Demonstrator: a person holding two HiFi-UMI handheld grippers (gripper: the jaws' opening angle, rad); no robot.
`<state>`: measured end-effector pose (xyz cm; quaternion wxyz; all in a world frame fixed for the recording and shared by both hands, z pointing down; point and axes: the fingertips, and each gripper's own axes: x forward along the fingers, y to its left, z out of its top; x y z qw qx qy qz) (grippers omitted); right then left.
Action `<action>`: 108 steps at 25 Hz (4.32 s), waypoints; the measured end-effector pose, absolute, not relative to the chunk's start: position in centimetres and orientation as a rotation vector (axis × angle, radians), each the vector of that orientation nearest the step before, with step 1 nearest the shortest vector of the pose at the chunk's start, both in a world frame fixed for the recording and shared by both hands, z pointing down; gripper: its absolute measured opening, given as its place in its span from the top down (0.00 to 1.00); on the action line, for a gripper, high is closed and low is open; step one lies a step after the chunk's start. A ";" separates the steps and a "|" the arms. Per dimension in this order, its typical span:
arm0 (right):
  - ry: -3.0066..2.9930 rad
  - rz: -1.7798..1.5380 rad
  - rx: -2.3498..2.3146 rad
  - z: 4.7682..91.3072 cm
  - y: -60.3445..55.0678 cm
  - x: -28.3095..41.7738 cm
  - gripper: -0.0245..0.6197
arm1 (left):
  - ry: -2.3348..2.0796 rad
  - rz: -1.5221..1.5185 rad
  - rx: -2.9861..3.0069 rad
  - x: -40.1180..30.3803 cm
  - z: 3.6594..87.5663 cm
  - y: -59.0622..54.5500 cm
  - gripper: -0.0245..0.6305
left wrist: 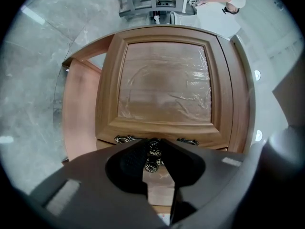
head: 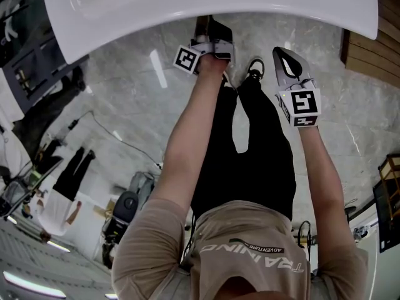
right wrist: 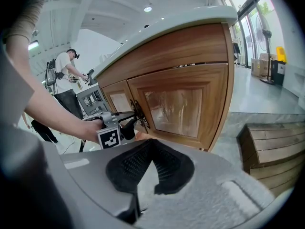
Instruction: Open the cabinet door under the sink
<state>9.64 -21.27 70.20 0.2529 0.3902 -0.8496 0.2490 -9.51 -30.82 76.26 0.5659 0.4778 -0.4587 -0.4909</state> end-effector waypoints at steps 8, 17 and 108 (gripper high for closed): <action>-2.308 0.673 1.044 70.3 -20.5 9.6 0.96 | -1.069 -1.185 1.130 -9.5 76.3 -30.6 0.81; -2.305 0.676 1.038 70.6 -19.9 9.6 0.96 | -1.068 -1.150 1.174 -9.5 76.3 -30.2 0.81; -2.245 0.634 0.993 68.9 -6.4 -12.1 0.96 | -0.811 -0.637 1.381 -30.2 78.2 -6.7 0.81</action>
